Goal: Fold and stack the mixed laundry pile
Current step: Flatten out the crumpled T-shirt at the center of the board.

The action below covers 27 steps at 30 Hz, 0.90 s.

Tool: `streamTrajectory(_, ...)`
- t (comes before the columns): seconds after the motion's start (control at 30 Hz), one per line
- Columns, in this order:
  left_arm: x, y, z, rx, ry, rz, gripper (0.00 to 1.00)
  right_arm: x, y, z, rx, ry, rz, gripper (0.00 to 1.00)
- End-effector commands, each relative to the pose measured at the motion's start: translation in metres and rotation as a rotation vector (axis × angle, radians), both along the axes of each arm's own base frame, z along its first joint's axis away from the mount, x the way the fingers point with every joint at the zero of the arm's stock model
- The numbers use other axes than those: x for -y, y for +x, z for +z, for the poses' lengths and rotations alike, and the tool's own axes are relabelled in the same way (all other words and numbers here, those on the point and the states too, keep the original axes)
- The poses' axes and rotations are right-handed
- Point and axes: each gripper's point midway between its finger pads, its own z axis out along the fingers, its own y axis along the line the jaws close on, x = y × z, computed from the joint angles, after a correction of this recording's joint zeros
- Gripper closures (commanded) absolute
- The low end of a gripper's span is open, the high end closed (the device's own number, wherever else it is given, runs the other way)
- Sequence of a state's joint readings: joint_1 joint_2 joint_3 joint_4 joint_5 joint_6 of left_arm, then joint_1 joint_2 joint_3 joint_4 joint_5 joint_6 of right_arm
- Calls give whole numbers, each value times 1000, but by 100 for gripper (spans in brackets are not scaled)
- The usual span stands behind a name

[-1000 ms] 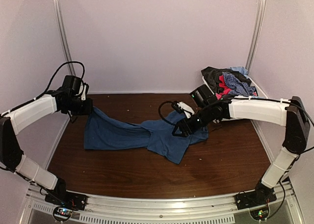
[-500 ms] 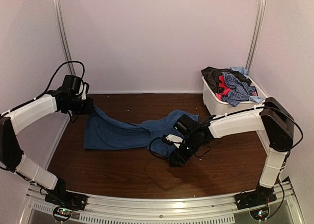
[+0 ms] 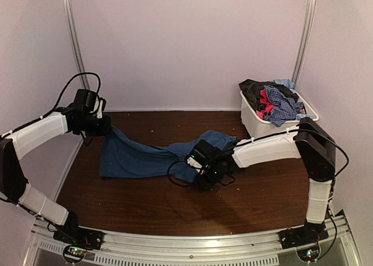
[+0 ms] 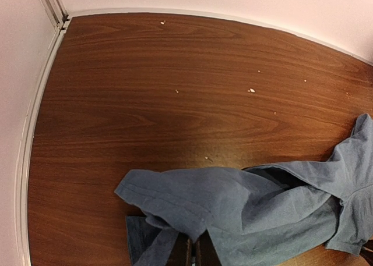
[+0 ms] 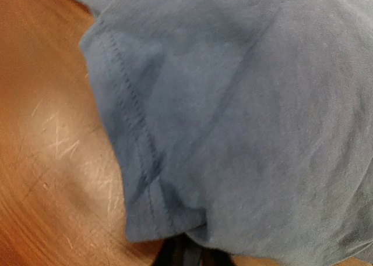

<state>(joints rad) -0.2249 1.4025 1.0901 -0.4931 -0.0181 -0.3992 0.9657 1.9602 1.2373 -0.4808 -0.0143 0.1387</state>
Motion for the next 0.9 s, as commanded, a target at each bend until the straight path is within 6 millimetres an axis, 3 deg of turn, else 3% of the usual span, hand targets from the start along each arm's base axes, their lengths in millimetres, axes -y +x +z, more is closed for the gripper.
streamTrajectory(0.0, 0, 14, 11, 51, -15, 12, 100, 92, -22, -76, -68, -431, -78, 100)
streamTrajectory(0.1, 0, 18, 10, 53, -10, 16, 100, 82, -3, -61, -49, -354, -115, 100)
streamTrajectory(0.2, -1, 31, 10, 63, -4, 24, 100, 68, 55, -7, 33, -178, -210, 100)
streamTrajectory(0.37, -7, 97, 38, 138, 13, 58, 100, 69, 192, 149, 312, 144, -380, 100)
streamTrajectory(0.4, -7, 112, 47, 158, 0, 55, 100, 70, 220, 199, 402, 223, -407, 100)
streamTrajectory(0.5, -10, 153, 89, 243, -55, 42, 100, 84, 265, 305, 578, 366, -448, 100)
streamTrajectory(0.6, -12, 168, 151, 365, -94, 10, 100, 97, 274, 392, 716, 474, -458, 100)
streamTrajectory(0.67, -13, 159, 192, 459, -83, -6, 100, 98, 262, 427, 762, 539, -427, 100)
streamTrajectory(0.73, -13, 140, 215, 520, -75, -27, 100, 99, 244, 439, 759, 584, -403, 100)
streamTrajectory(0.8, -10, 115, 208, 506, -88, -60, 100, 99, 216, 439, 725, 637, -361, 100)
streamTrajectory(0.87, -4, 83, 177, 439, -119, -102, 100, 101, 184, 421, 677, 684, -329, 100)
